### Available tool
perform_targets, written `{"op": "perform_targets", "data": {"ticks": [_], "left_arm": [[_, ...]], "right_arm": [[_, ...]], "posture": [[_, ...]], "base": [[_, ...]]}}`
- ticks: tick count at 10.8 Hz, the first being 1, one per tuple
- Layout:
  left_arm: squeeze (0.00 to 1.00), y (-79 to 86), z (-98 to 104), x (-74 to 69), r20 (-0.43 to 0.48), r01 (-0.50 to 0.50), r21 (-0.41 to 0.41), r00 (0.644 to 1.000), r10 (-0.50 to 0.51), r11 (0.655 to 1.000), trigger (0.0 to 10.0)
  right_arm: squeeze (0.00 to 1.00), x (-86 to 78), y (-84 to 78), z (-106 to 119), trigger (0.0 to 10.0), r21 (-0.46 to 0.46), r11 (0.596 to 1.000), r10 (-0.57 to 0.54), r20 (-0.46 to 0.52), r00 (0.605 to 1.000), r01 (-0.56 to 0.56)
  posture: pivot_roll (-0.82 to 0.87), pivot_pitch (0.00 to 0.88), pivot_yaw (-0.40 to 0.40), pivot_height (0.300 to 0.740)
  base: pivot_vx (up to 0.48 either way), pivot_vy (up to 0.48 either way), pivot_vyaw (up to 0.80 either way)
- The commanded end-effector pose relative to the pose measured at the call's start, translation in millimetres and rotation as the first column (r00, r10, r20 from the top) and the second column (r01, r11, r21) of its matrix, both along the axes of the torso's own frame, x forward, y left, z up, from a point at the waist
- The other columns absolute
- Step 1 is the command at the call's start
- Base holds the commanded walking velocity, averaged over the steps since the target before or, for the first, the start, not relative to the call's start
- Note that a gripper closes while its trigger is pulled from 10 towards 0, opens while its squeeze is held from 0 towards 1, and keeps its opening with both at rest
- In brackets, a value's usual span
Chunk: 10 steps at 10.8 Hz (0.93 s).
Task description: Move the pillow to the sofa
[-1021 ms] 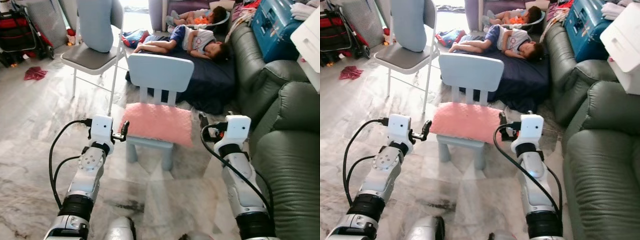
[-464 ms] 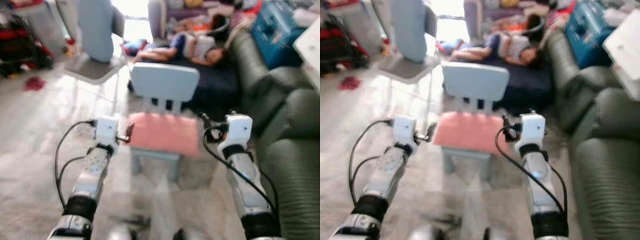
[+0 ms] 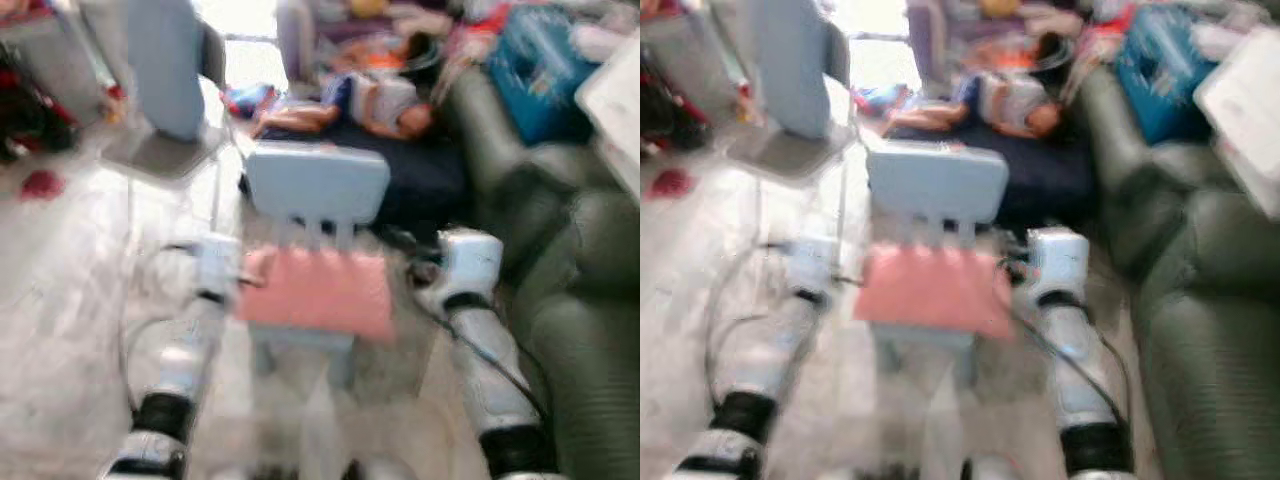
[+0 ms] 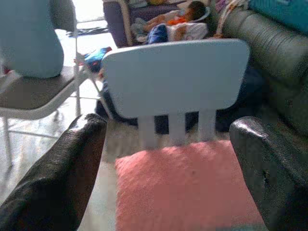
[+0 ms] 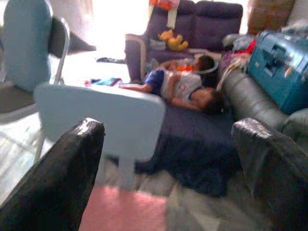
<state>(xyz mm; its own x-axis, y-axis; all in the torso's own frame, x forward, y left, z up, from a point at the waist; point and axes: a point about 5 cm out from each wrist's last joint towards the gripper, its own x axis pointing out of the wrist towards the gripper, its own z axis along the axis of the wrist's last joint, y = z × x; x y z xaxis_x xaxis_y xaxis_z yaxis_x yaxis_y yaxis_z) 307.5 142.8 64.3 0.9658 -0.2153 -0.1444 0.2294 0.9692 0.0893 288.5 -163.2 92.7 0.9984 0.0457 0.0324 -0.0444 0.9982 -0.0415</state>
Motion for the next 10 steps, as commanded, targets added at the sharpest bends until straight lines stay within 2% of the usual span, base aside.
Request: {"op": "perform_targets", "data": {"ticks": [1,3,5,8,9,10], "left_arm": [[0.00,14.5,2.0,0.6,0.000,-0.036,0.017,0.999,0.036,0.999,10.0],[0.00,14.2,-0.1,1.5,-0.028,-0.048,0.000,0.998,0.048,0.999,10.0],[0.00,13.9,-1.2,1.7,-0.038,-0.052,0.003,0.998,0.052,0.999,10.0],[0.00,12.6,0.2,2.0,-0.032,-0.046,0.000,0.998,0.046,0.999,10.0],[0.00,7.8,3.4,0.7,-0.004,-0.013,-0.015,1.000,0.013,1.000,10.0],[0.00,5.8,1.4,-0.1,-0.018,-0.008,0.003,1.000,0.008,1.000,10.0]], "right_arm": [[0.00,3.3,10.4,4.8,10.0,0.018,1.000,0.023,0.018,1.000,-0.023],[0.00,1.4,10.7,2.1,10.0,0.015,1.000,0.027,0.012,1.000,-0.028],[0.00,0.7,7.3,-0.2,10.0,0.018,1.000,0.015,0.000,1.000,-0.015],[0.00,-0.3,9.2,-2.8,10.0,0.019,1.000,0.017,-0.010,1.000,-0.017],[0.00,0.0,8.9,-2.7,10.0,0.016,1.000,0.017,-0.011,1.000,-0.017],[0.00,0.0,8.4,-2.7,10.0,0.014,1.000,0.017,-0.011,1.000,-0.017]], "posture": [[-0.03,0.056,-0.017,0.740],[-0.03,0.057,-0.015,0.740],[-0.03,0.059,-0.014,0.740],[-0.03,0.060,-0.016,0.740],[-0.03,0.060,-0.018,0.740],[-0.03,0.060,-0.018,0.740]], "base": [[0.480,0.000,0.00],[0.426,0.124,0.00],[0.294,0.379,0.00],[0.000,0.426,0.00],[0.000,0.446,0.00],[0.000,0.000,0.00]]}}
